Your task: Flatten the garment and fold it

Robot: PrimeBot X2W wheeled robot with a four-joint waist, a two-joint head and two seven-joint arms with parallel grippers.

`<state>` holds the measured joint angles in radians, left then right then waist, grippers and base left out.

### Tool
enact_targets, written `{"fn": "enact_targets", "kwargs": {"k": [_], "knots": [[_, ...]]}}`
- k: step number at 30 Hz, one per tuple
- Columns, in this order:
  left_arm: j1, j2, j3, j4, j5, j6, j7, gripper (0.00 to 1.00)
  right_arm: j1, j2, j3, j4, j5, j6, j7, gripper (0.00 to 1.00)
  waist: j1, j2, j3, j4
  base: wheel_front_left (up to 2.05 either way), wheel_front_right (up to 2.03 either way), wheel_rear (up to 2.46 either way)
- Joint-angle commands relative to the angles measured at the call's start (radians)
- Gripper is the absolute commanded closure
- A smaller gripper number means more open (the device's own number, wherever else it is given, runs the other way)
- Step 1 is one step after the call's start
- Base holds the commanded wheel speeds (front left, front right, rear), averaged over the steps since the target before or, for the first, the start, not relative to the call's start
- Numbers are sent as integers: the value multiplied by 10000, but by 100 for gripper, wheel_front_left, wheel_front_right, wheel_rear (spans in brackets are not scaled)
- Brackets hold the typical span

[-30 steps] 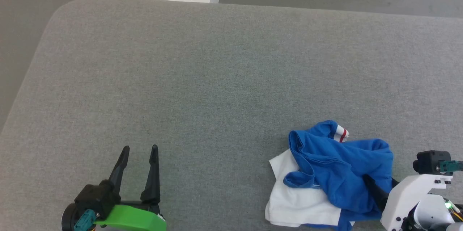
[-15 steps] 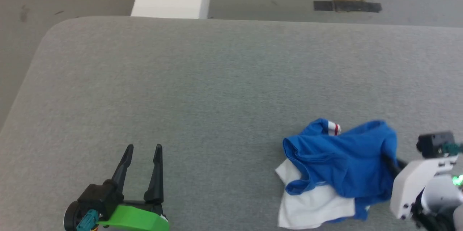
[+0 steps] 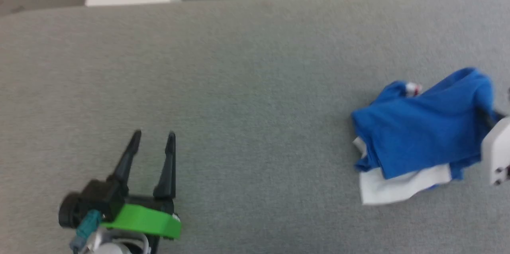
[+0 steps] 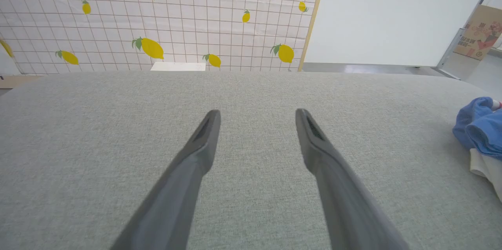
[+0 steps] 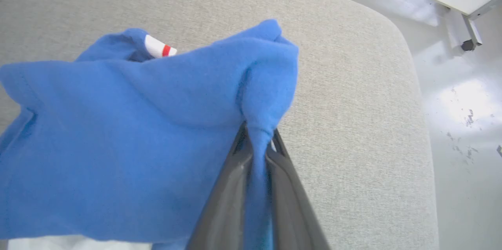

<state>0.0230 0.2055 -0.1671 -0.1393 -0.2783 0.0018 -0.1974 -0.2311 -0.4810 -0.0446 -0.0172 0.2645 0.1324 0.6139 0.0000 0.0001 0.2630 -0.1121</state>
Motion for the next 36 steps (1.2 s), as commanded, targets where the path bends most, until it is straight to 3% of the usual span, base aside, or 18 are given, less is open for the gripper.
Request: {"fn": "enact_targets", "kwargs": {"k": [1, 11, 23, 36], "knots": [[-304, 153, 39, -110, 111, 36, 63, 0, -331, -181, -73, 110, -55, -17, -111, 100, 0, -1, 898, -682, 0, 0, 0], [-1347, 712, 104, -1199, 587, 77, 609, 0, -1476, -1719, -245, 978, -640, -17, -579, 100, 0, -1, 2401, -1199, 0, 0, 0], [-2079, 1168, 15, -2174, 1046, 104, 1305, 0, -2485, -3137, -402, 2621, -1809, -17, -1621, 100, 0, -1, 3571, -1448, 0, 0, 0], [-2388, 1578, 17, -2913, 1333, 142, 1962, 0, -3768, -3496, -652, 4564, -2774, -17, -3003, 100, 0, -1, 4640, -1497, 0, 0, 0]]}}
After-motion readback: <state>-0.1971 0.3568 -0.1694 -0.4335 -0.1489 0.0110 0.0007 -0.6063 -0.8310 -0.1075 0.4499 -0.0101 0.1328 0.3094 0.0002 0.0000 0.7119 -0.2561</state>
